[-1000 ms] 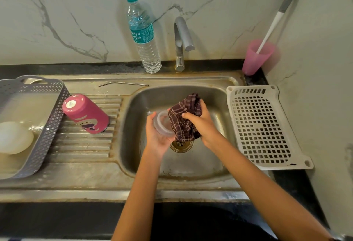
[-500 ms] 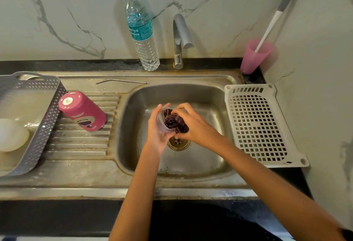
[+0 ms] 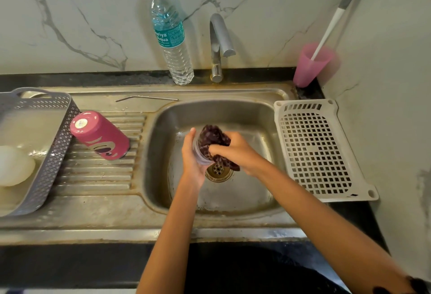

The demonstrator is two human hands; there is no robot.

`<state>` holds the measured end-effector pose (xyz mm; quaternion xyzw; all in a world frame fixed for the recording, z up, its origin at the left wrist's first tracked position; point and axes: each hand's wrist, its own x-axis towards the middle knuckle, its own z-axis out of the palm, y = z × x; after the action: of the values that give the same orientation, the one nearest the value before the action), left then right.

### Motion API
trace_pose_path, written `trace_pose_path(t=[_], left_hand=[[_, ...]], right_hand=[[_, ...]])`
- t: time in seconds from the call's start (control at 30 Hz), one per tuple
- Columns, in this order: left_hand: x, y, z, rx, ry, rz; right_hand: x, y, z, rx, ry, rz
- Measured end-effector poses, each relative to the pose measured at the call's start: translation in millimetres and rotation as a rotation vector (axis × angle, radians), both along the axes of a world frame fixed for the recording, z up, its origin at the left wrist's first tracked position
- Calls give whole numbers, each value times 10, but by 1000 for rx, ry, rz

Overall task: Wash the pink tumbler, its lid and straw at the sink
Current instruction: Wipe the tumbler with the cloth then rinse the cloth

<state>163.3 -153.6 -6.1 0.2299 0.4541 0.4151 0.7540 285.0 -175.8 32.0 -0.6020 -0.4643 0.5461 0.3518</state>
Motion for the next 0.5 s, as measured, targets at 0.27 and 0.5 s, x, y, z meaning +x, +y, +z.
trace_pose_path(t=[0.27,0.5], left_hand=[[-8,-11,31,120,152,42],[-80,58,-13,152,223,69]], right_hand=[[-65,16,-277,394,-267,-145],[-2,28,-164,407,-597,228]])
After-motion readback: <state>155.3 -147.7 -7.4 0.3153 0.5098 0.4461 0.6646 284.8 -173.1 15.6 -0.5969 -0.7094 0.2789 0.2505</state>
